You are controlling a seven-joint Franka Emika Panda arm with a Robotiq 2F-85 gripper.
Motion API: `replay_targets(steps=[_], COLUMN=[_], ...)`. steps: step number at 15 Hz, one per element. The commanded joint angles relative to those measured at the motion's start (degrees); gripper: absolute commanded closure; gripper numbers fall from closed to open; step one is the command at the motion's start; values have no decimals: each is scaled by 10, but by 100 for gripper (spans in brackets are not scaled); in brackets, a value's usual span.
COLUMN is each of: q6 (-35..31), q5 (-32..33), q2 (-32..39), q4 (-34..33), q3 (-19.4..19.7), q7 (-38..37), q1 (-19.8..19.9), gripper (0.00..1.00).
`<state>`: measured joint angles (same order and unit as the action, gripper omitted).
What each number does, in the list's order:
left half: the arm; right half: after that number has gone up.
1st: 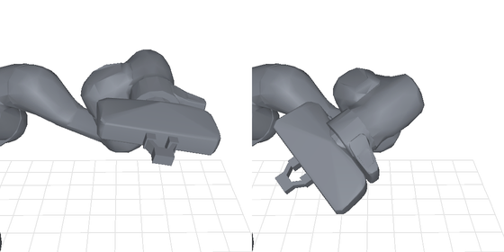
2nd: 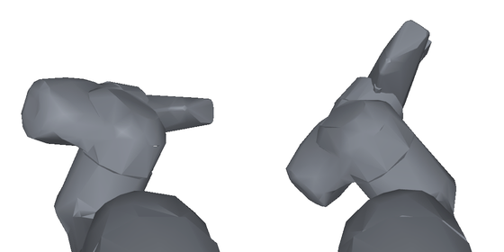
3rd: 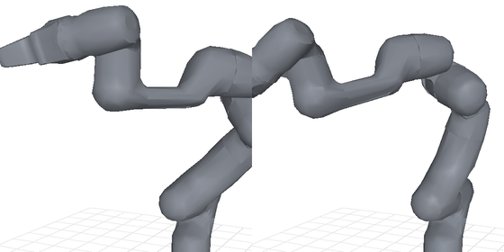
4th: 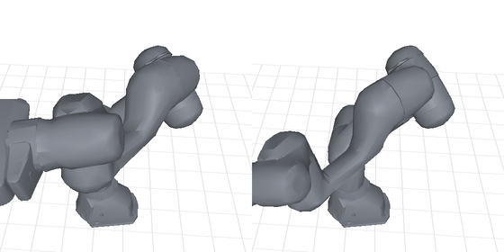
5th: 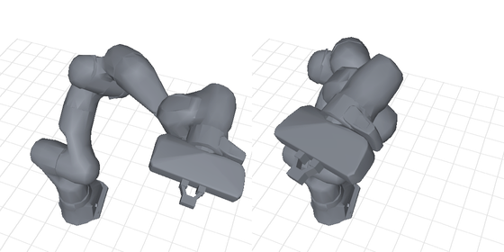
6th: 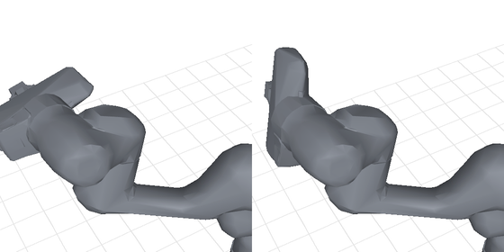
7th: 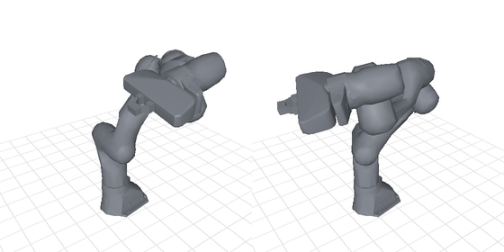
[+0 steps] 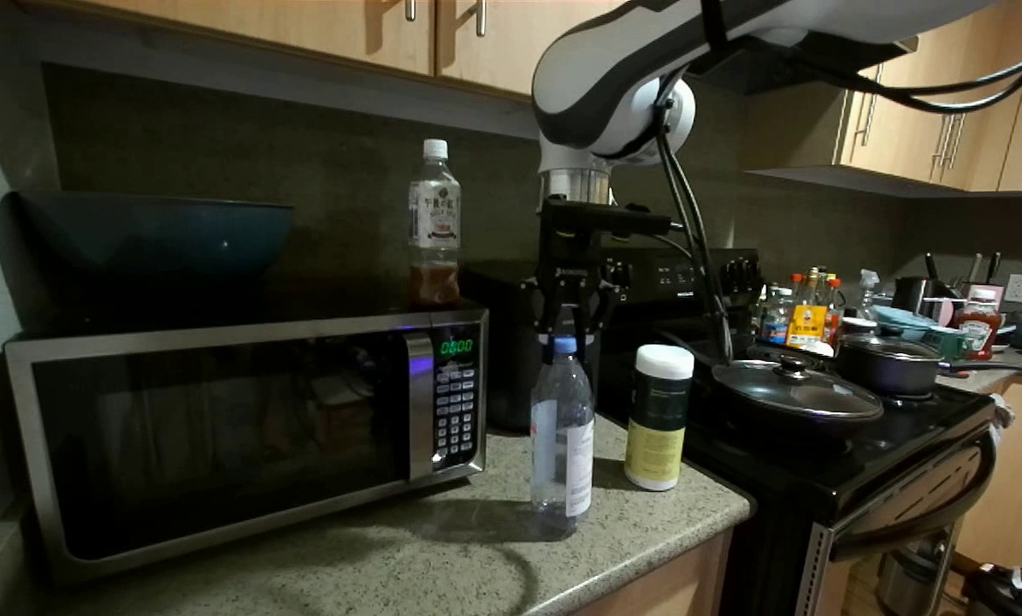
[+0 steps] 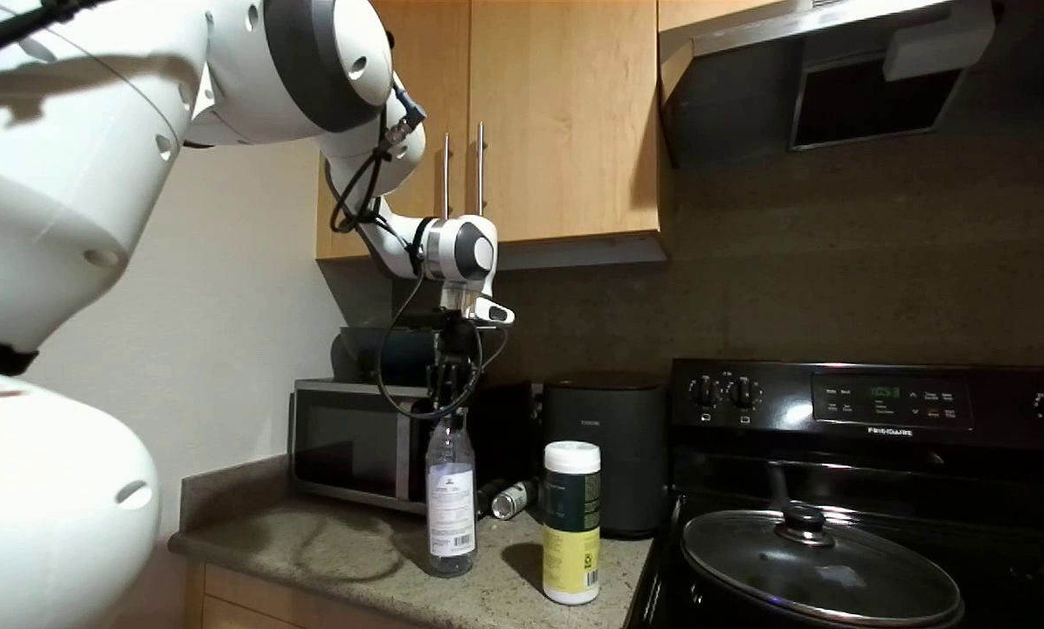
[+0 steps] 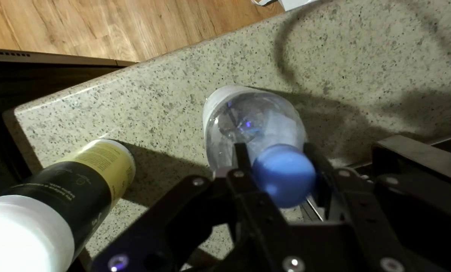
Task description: Move the water bottle to the left and move the yellow container to the right
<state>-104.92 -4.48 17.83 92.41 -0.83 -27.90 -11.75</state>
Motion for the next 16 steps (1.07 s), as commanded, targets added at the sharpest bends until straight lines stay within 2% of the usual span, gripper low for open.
replay_targets(steps=[1,12,13,16], q6=[-9,-28,-30,-37], q5=[13,13,16,19], q2=[-25,-17,-15,-13], q4=[35,38,36,34], q3=[0,4,4,3], q7=[-29,-11,-11,-10], q1=[9,23,23,22], gripper=[86,86,37,24])
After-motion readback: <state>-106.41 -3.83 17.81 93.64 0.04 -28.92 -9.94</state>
